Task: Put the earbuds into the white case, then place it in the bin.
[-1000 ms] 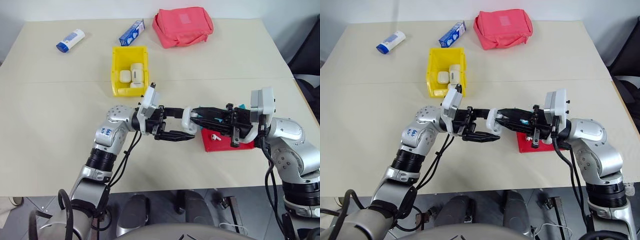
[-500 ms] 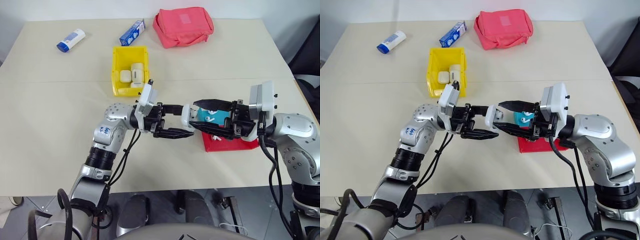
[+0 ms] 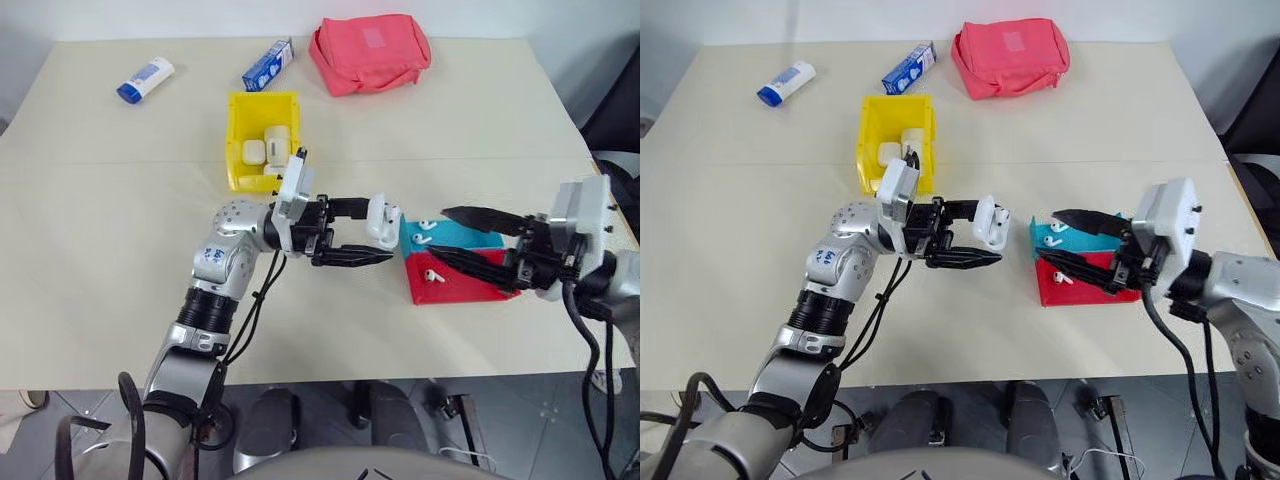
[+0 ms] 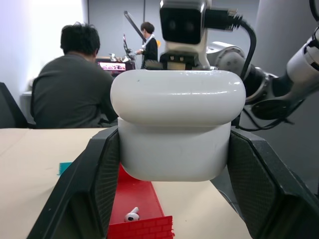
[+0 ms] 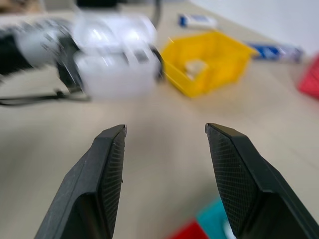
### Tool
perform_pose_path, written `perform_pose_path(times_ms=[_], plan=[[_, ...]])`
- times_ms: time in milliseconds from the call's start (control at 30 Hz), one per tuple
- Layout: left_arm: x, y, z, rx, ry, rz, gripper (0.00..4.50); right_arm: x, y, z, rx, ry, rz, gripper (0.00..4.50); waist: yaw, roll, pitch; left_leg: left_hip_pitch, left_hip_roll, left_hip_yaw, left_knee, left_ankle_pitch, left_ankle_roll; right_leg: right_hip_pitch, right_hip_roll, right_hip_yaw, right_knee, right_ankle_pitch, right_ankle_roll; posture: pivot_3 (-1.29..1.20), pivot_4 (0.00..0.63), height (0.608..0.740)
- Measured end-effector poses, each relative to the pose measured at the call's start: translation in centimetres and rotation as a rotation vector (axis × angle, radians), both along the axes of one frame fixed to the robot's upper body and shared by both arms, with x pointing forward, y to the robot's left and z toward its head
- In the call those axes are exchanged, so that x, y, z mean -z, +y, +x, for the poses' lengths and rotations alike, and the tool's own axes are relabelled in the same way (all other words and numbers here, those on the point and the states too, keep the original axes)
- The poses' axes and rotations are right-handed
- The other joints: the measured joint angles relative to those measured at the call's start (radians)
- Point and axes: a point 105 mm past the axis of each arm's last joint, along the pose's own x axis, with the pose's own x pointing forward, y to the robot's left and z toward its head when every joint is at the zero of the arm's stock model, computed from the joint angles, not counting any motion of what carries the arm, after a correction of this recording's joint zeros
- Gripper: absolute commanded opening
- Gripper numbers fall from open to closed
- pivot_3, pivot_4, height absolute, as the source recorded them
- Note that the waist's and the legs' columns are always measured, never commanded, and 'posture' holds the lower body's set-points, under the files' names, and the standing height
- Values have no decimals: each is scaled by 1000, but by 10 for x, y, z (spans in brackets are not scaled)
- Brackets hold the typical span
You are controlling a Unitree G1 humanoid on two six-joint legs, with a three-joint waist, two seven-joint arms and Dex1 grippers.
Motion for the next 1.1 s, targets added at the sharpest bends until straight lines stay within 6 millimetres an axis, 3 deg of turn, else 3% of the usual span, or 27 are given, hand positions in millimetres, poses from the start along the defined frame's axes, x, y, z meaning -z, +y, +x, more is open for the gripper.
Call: perform_pose_path(times_ms=[100,333,567,767,1100], plan=[[1,4,2,-12,-2,-2,2792,15,-26,-26,164,65,-26,2657,17,0,0,0,1,0,0,0,0,1,1,0,-1,0,0,0,150,740],[5,7,7,-29,8,-6,2792,26,-50,-69,351,149,-52,2657,16,1,-1,1,2,1,0,-6,6,1,1,1,-7,0,0,0,150,740],[9,10,11,-48,25,2,2792,26,-51,-73,367,158,-66,2657,6,2,-1,1,2,1,0,-7,7,1,2,1,-7,0,-1,0,150,740],[8,18,15,-94,14,2,2792,8,-39,-25,225,99,-207,2657,-6,2,-1,1,2,2,0,-7,7,0,2,2,-7,-1,-4,0,150,740],[10,38,14,-200,-6,8,2792,15,-36,55,132,207,-452,2657,-7,2,-1,0,0,1,0,-2,2,-1,0,0,-9,0,-3,0,150,740]])
